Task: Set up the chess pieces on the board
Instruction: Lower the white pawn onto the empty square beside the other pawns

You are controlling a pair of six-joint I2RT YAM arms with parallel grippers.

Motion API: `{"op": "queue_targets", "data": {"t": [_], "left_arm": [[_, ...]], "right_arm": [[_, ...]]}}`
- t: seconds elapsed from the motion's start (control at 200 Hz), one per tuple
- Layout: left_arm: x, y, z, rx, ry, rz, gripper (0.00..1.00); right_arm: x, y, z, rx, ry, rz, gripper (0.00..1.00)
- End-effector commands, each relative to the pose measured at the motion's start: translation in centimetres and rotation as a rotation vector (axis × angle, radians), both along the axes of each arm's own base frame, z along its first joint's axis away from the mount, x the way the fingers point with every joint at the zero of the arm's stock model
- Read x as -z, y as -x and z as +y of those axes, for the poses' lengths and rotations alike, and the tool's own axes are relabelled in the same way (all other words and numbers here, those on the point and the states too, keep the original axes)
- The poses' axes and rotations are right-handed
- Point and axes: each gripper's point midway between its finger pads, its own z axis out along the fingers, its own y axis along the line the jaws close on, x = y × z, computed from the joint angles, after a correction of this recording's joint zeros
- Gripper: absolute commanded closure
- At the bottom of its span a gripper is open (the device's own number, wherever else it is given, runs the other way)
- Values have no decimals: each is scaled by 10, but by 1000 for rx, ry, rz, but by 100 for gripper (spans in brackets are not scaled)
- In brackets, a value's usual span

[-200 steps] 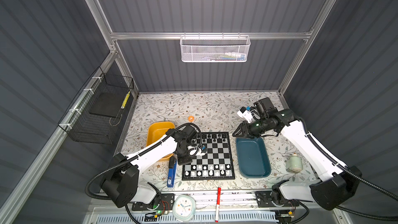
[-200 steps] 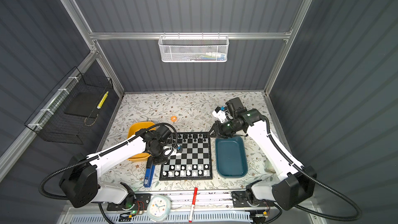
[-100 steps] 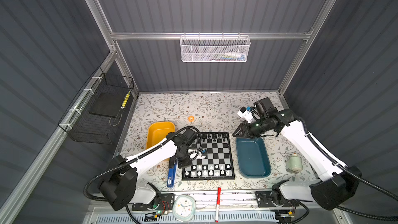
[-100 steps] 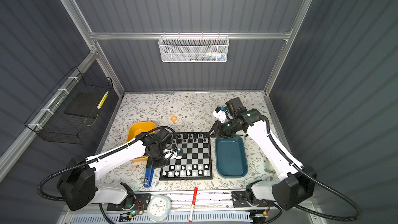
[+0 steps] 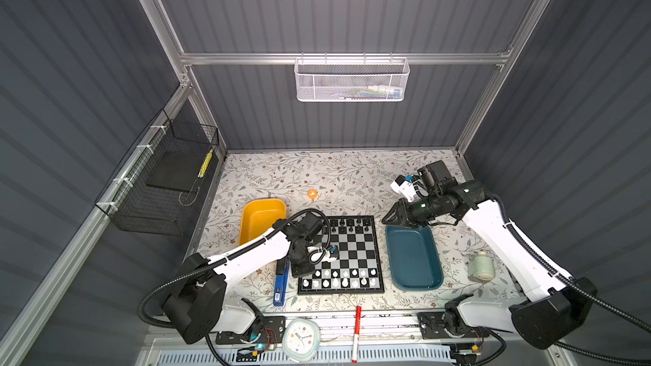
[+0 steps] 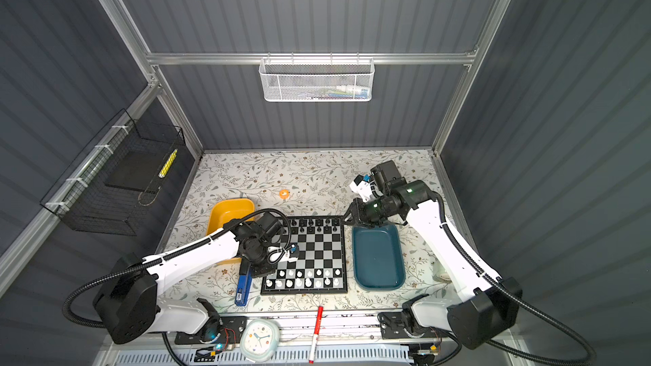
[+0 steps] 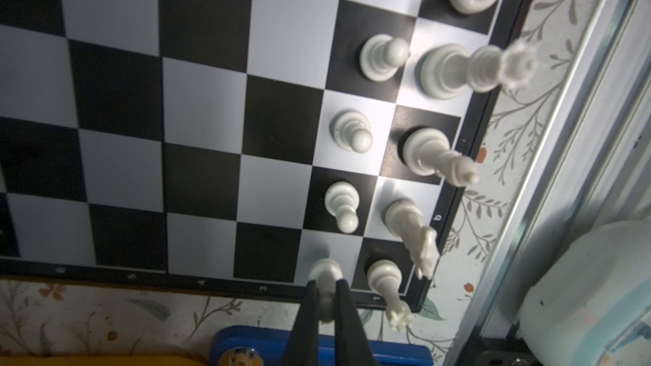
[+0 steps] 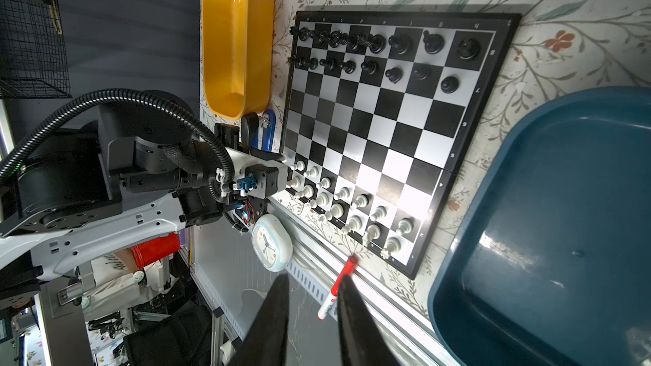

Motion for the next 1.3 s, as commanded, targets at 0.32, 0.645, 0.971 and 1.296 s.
{"op": "queue_targets", "data": {"t": [0.32, 0.645, 0.971, 1.296], "left_arm": [[7, 5, 2, -45, -3, 18, 99], [12, 4, 3, -50, -12, 11, 98], [10, 4, 4, -46, -11, 6, 93], [6, 3, 3, -46, -8, 0, 76]], "right_arm": [[2, 0, -2, 8, 7, 6, 73], [1, 1, -2, 10, 8, 7, 72], [1, 1, -2, 6, 10, 3, 72], [1, 0, -2, 3, 9, 4, 72]]}}
